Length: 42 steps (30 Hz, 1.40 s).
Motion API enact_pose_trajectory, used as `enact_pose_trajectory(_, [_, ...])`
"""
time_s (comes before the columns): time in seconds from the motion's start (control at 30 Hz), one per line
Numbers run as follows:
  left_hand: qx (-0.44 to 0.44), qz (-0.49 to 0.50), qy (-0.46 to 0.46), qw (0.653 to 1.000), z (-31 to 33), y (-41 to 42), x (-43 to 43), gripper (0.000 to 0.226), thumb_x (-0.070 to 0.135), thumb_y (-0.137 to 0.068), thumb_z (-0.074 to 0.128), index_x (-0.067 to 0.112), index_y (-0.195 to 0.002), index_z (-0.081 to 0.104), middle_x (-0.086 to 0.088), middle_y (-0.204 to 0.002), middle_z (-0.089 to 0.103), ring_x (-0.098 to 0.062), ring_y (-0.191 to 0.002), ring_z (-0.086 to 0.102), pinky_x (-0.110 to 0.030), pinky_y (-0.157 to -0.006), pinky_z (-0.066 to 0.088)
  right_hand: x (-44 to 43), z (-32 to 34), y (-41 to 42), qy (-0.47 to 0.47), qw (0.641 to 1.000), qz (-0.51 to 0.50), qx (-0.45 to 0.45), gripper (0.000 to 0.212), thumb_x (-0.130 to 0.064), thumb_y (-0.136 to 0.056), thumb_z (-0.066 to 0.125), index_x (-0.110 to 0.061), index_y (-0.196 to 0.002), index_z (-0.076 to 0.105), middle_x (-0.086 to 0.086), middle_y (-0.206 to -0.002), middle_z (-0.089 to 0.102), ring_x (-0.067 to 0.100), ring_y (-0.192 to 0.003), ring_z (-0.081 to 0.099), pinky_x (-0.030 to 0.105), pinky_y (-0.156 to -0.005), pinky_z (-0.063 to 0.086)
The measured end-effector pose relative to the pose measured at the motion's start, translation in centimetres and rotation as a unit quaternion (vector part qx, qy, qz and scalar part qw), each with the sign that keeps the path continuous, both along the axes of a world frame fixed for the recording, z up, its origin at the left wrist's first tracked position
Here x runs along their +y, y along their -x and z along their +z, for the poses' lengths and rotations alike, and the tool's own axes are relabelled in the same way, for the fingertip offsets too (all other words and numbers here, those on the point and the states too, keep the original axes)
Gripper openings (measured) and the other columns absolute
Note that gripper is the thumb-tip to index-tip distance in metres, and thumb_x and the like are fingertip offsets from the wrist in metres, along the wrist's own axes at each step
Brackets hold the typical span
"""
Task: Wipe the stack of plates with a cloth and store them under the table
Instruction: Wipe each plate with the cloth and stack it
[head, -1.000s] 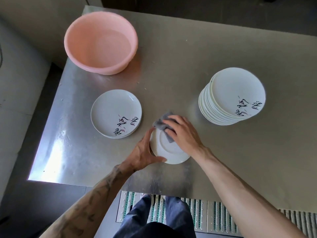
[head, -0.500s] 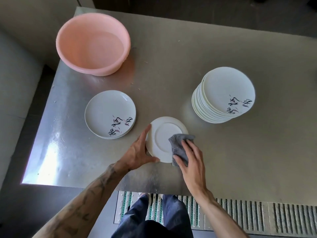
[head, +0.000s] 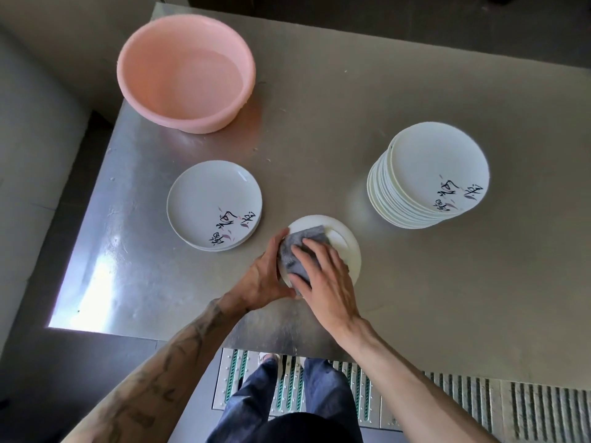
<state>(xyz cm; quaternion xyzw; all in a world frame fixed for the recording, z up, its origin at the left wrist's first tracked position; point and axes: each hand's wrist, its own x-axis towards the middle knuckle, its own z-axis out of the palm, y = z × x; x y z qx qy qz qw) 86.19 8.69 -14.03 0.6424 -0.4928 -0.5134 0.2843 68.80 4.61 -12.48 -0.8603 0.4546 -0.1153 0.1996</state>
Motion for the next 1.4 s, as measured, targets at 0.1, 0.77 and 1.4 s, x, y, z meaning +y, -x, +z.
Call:
enact_pose_trajectory(0.1, [-0.011,0.014,-0.001,1.000,0.3,0.3,-0.1,0.127,0.024,-0.060,0.100,0.027,-0.158,0.020,0.003,-0.140,0.060,-0.009,-0.115,0.063,-0.018,-0.095,0.049,-1.0,0.0,-0.1,0.008,1.000,0.010,-0.007,0.043,-0.037,-0.095,0.066,-0.020,-0.135,0.061,0.000,-0.142,0.052,0.024,-0.125,0.052,0.040,-0.104,0.048])
enact_pose_trajectory(0.77, [-0.054,0.047,-0.012,0.997,0.2,1.2,-0.1,0.132,0.035,-0.059,0.100,0.033,-0.158,0.014,-0.004,-0.133,0.061,-0.029,-0.116,0.061,-0.041,-0.095,0.054,-7.1,0.5,1.8,-0.075,0.986,-0.148,-0.021,0.036,-0.029,-0.100,0.063,-0.018,-0.133,0.065,-0.001,-0.133,0.060,0.026,-0.123,0.052,0.035,-0.105,0.043])
enact_pose_trajectory(1.4, [-0.075,0.017,-0.008,0.997,-0.2,1.0,-0.1,0.132,0.034,-0.055,0.100,0.037,-0.156,0.015,-0.003,-0.127,0.061,-0.022,-0.106,0.060,-0.032,-0.090,0.050,2.3,0.6,5.9,-0.061,0.981,-0.176,-0.043,0.045,-0.025,-0.096,0.070,-0.018,-0.140,0.062,0.000,-0.150,0.047,0.024,-0.129,0.050,0.039,-0.109,0.047])
